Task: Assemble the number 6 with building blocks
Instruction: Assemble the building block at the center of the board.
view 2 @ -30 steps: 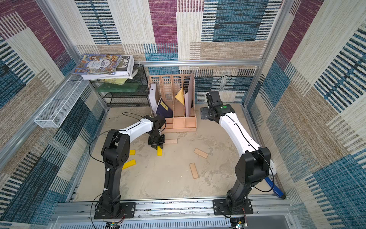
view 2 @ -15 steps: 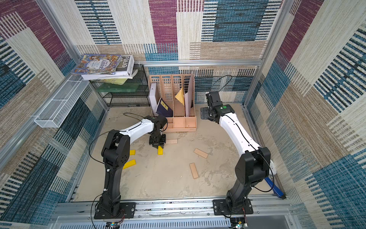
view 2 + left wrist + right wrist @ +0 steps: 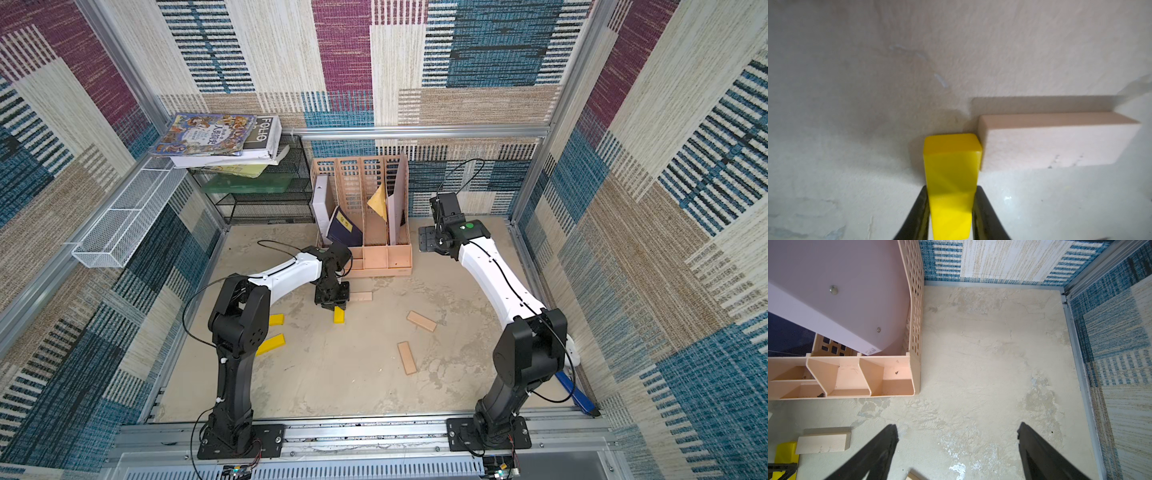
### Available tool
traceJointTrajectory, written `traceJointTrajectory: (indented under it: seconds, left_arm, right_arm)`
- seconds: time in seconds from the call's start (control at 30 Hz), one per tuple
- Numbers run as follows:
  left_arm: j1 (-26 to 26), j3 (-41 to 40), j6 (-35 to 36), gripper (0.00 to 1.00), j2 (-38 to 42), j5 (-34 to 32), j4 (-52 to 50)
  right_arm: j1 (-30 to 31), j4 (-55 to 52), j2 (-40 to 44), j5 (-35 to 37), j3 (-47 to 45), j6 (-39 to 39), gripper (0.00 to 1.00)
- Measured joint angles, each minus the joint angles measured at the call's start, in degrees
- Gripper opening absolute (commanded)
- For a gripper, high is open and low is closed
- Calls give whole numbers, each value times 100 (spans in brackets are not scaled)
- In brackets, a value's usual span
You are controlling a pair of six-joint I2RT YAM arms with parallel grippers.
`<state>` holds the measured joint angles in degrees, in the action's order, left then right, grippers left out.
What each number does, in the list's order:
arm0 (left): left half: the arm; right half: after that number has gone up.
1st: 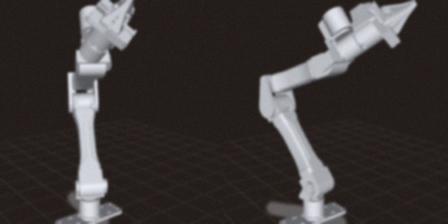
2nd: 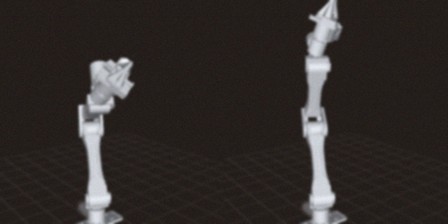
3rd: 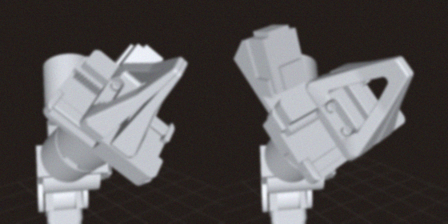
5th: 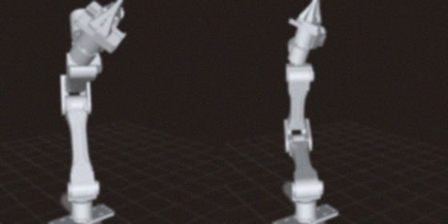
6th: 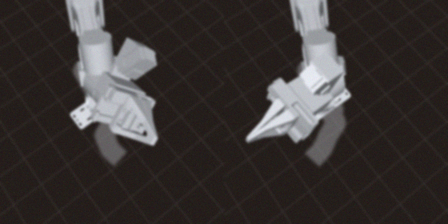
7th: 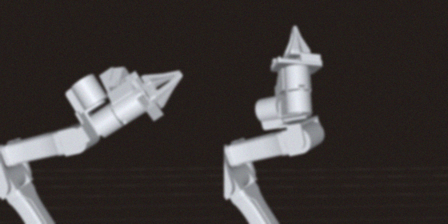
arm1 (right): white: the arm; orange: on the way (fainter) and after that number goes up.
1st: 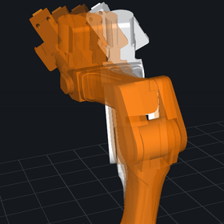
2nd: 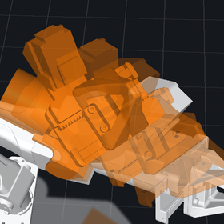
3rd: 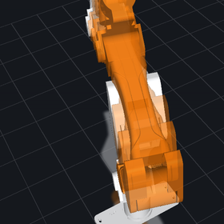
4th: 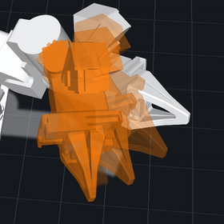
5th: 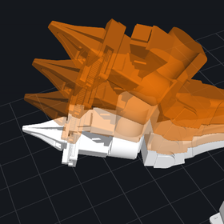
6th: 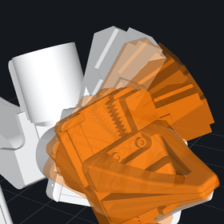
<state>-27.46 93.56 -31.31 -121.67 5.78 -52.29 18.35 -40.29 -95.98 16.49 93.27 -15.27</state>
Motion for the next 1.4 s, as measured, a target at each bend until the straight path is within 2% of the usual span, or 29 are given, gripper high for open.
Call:
traceJointTrajectory:
  seconds: [0.97, 1.23, 1.4]
  left_arm:
    - [-2, -461, 190, 10, 299, 0, 391]
    - [-2, -297, 286, 18, 192, 7, 400]
    - [-2, -286, 323, 30, 184, 22, 393]
  right_arm:
    - [234, 114, 96, 151, -63, -129, 94]
    - [258, 114, 96, 254, -63, -149, 95]
    - [260, 114, 125, 275, -63, -166, 95]
